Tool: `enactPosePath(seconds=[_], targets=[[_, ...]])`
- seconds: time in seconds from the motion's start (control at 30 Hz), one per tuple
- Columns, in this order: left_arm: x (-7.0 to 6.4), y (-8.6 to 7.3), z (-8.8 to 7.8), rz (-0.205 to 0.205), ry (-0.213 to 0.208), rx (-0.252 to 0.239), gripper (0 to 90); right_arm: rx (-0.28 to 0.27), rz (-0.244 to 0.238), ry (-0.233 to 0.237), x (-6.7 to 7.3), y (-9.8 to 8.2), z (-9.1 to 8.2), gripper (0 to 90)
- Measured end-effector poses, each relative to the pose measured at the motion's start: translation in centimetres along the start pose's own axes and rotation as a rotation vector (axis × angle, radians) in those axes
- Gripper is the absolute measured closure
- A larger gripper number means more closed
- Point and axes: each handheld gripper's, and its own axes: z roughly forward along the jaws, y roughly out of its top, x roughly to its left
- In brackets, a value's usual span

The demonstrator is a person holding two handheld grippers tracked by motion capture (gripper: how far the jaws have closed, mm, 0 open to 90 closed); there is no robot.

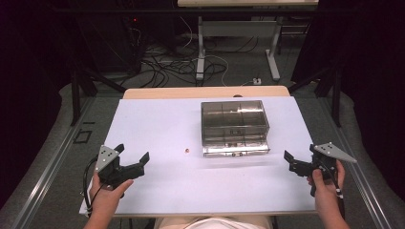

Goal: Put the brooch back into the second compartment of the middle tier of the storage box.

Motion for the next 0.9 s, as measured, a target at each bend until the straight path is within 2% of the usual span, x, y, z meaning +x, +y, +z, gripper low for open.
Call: enactPosePath(seconds=[0.1,0.2,0.37,0.47,0.5,0.6,0.73,0.8,0.9], targets=[[-0.3,0.3,0.0,0.002,0.007,-0.001,2.8,0.013,-0.03,-0.011,0.1,0.0,-0.1,1.1],[-0.7,1.0,0.2,0.009,0.011,-0.005,2.8,0.007,-0.031,-0.004,0.3,-0.1,0.0,1.1],[-1.3,2.1,0.8,-0.016,-0.021,0.007,3.6,0.019,-0.027,-0.005,0.6,-0.1,-0.1,1.1],[-1.9,2.8,1.2,0.011,-0.024,0.007,4.3,0.015,-0.036,-0.004,0.6,-0.1,-0.2,1.4],[-2.1,3.5,1.6,0.017,-0.029,0.001,4.7,0.007,-0.033,-0.005,0.6,-0.1,-0.2,1.5],[-2.5,4.2,2.0,0.015,-0.04,-0.001,8.2,0.007,-0.033,0.001,0.5,0.0,-0.4,2.2],[-3.4,5.3,2.8,0.042,-0.055,-0.009,15.4,0.01,-0.028,-0.001,0.5,0.0,-0.4,3.2],[-3.9,5.7,3.2,0.045,-0.068,-0.01,15.7,0.011,-0.016,0.0,0.6,-0.1,-0.4,3.6],[-4.6,6.5,4.0,0.045,-0.087,-0.008,15.7,0.011,-0.029,0.002,0.6,-0.1,-0.4,4.2]])
